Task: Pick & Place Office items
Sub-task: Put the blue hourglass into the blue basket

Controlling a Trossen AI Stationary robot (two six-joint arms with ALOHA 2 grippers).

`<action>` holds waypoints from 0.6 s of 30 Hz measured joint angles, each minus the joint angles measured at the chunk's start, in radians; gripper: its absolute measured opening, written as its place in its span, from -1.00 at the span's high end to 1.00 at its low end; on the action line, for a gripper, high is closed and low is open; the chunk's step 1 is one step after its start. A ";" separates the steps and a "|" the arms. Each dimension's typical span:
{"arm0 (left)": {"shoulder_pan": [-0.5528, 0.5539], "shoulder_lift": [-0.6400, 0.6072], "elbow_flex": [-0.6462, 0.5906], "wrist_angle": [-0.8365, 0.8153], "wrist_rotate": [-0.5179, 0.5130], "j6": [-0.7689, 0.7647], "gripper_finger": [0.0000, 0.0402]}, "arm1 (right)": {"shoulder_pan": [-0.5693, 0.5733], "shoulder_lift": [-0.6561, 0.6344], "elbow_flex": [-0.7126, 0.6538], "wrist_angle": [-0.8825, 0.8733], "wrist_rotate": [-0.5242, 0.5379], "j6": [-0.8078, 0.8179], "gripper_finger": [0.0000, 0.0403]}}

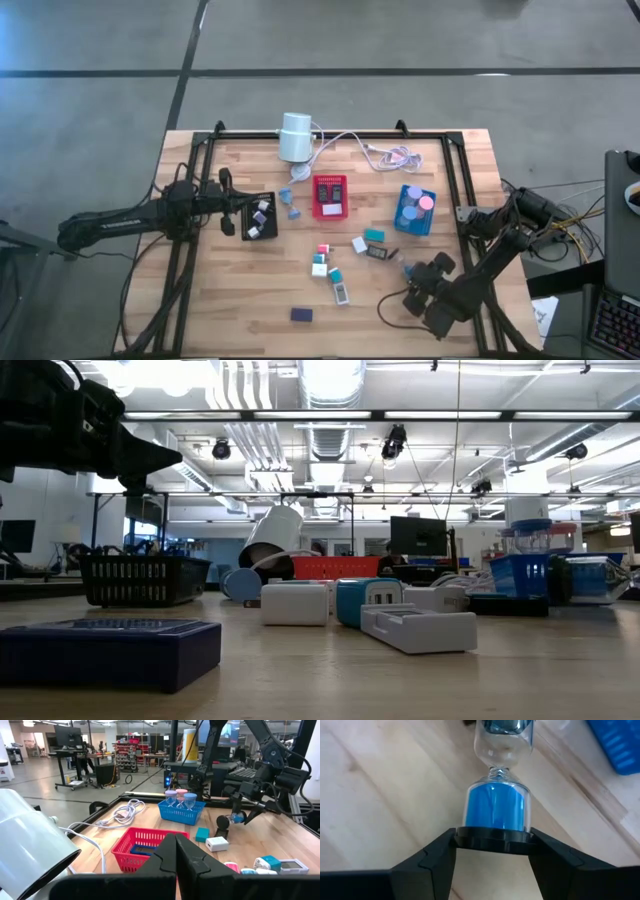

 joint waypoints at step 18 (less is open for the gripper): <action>-0.044 0.110 0.071 0.097 0.167 -0.131 1.00 | -0.147 -0.165 0.261 -0.044 0.111 -0.651 -0.01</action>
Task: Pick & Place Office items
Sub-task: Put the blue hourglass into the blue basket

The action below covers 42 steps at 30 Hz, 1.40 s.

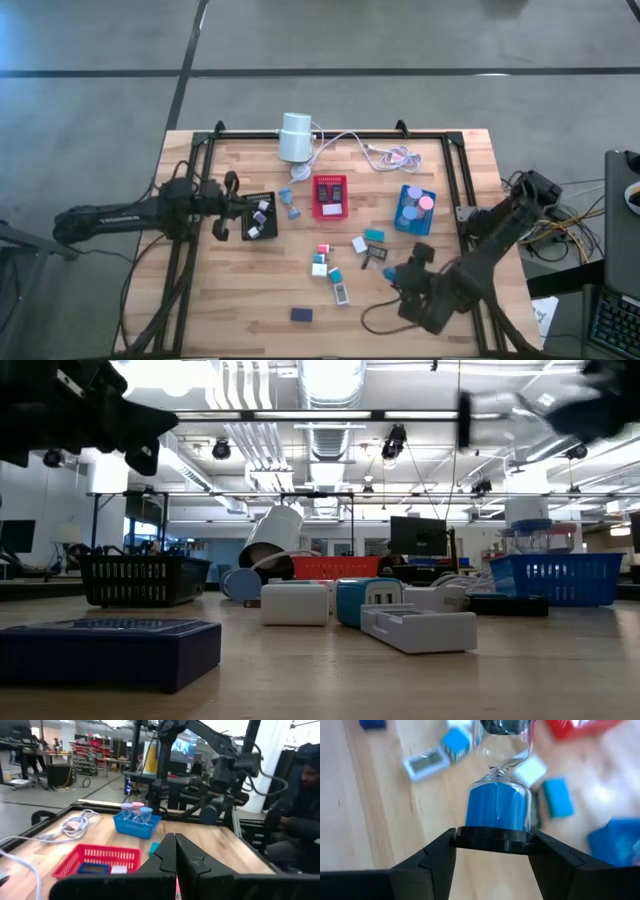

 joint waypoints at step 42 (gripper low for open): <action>-0.401 0.990 0.800 -0.040 -0.271 0.199 -0.84 | -0.308 -0.016 0.352 0.063 -0.057 -0.722 -0.01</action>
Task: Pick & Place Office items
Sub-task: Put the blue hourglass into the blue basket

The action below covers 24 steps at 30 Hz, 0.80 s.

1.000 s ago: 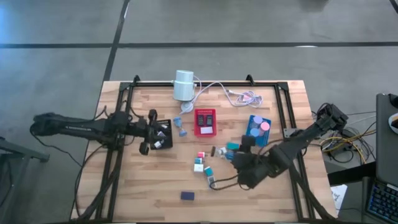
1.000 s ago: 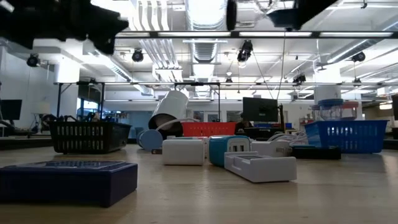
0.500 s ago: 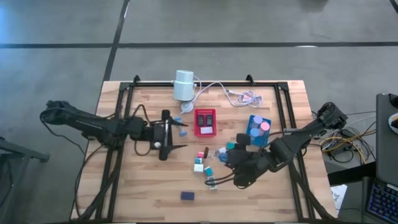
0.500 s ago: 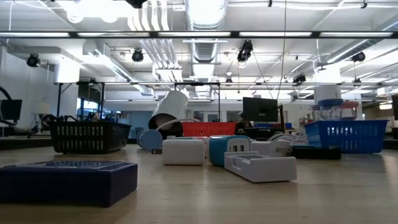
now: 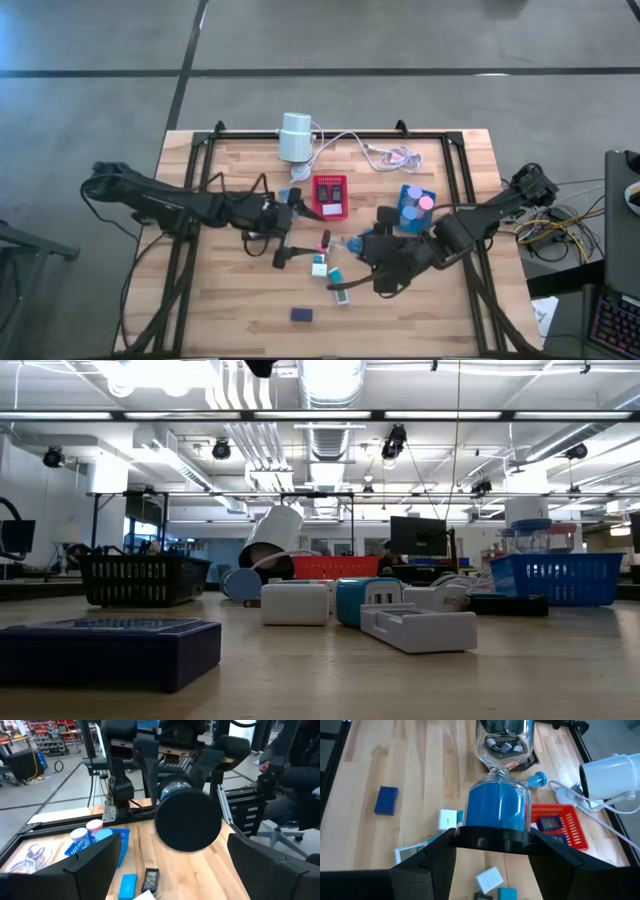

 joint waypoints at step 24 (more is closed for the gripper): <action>0.003 0.042 0.051 0.001 0.000 0.093 -0.83 | -0.026 0.000 0.005 0.012 -0.006 -0.035 -0.01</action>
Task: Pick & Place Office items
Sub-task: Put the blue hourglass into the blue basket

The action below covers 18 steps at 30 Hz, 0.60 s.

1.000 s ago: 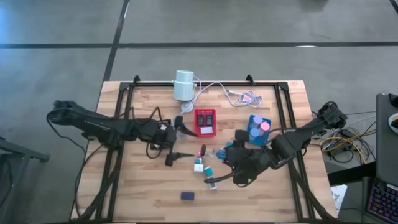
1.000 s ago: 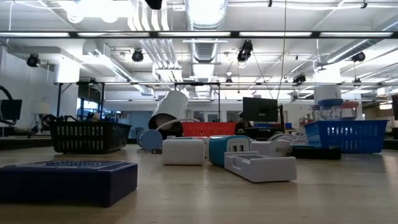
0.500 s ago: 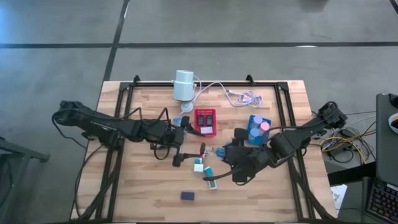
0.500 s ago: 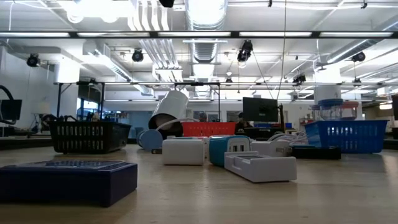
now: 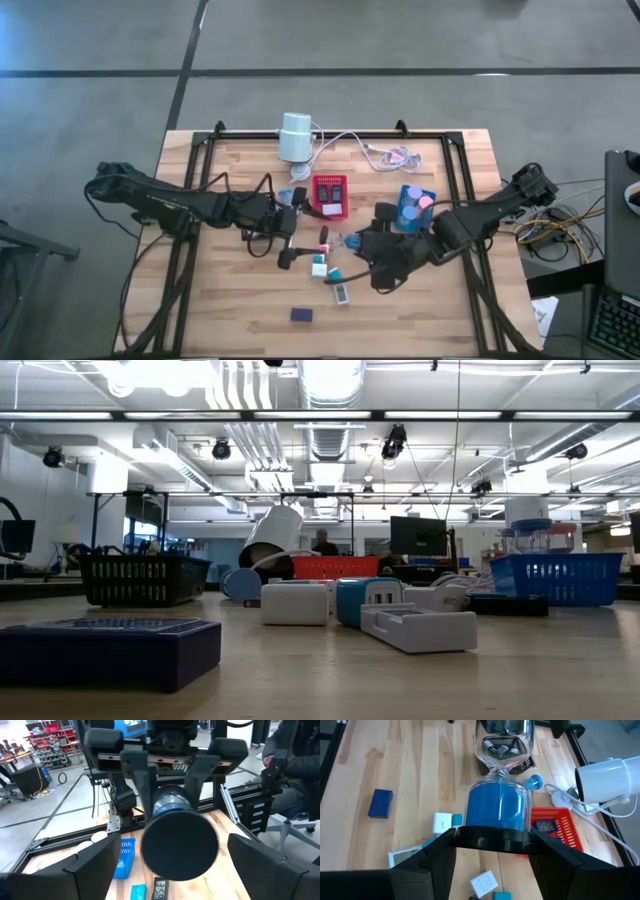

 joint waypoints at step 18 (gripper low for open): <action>0.007 0.000 0.003 0.008 0.018 0.023 -0.12 | -0.016 0.002 0.000 0.044 -0.023 -0.035 -0.01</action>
